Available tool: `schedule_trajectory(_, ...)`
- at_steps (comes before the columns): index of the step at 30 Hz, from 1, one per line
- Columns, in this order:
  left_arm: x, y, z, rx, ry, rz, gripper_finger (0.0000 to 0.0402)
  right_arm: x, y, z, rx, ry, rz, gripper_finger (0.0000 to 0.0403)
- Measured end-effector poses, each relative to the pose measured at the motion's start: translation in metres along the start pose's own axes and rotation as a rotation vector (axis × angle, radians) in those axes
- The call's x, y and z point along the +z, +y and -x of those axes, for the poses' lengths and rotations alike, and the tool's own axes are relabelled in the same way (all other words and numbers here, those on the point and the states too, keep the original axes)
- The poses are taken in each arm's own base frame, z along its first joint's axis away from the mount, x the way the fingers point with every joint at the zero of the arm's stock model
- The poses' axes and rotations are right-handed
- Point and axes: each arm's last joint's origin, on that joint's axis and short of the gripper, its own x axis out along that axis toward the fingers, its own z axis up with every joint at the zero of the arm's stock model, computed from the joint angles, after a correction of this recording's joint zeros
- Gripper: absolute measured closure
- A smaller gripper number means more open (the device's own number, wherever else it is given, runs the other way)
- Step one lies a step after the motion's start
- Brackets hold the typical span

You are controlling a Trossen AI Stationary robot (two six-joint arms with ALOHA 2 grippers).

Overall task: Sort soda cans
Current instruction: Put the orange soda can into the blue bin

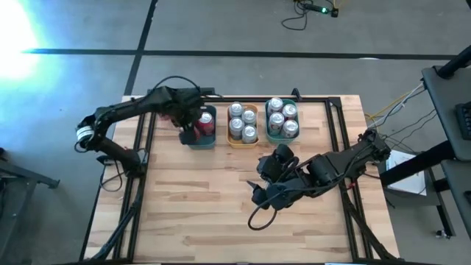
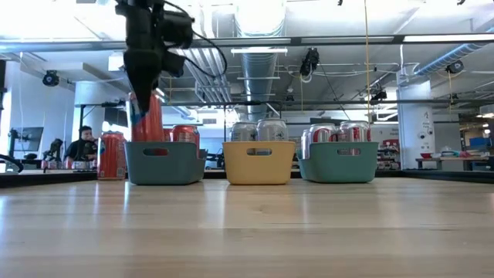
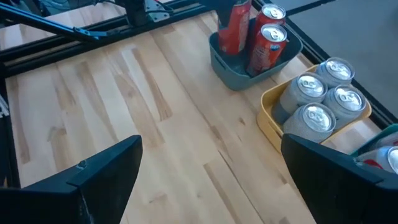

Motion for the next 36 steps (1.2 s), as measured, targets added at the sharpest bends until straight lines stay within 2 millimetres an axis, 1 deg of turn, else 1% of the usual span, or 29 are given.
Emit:
schedule_trajectory(4, 0.009, 0.000, -0.013, 0.019, 0.030, 0.004, 0.0116, -0.006, 0.003, -0.002, -0.004, 0.011, -0.009, 0.0023)
schedule_trajectory(10, 0.018, 0.001, -0.033, 0.026, 0.093, -0.002, 0.0087, -0.012, 0.005, -0.005, -0.010, 0.025, -0.024, 0.0023)
schedule_trajectory(15, 0.025, 0.001, -0.042, 0.030, 0.118, 0.008, 0.0091, -0.014, 0.006, -0.005, -0.010, 0.028, -0.025, 0.0023)
schedule_trajectory(18, 0.029, 0.002, -0.040, 0.033, 0.095, 0.003, 0.0090, -0.015, 0.007, -0.005, -0.012, 0.030, -0.022, 0.0023)
schedule_trajectory(24, 0.031, 0.004, -0.038, 0.057, 0.073, 0.007, 0.0068, -0.015, 0.007, -0.006, -0.013, 0.031, -0.021, 0.0023)
schedule_trajectory(30, 0.031, 0.006, -0.036, 0.094, 0.080, 0.015, 0.0070, -0.015, 0.007, -0.006, -0.013, 0.031, -0.021, 0.0023)
schedule_trajectory(33, 0.032, 0.007, -0.026, 0.097, 0.084, 0.028, 0.0073, -0.015, 0.007, -0.006, -0.013, 0.031, -0.021, 0.0023)
schedule_trajectory(36, 0.034, 0.009, -0.006, 0.101, 0.066, 0.070, 0.0072, -0.015, 0.007, -0.006, -0.013, 0.031, -0.021, 0.0023)
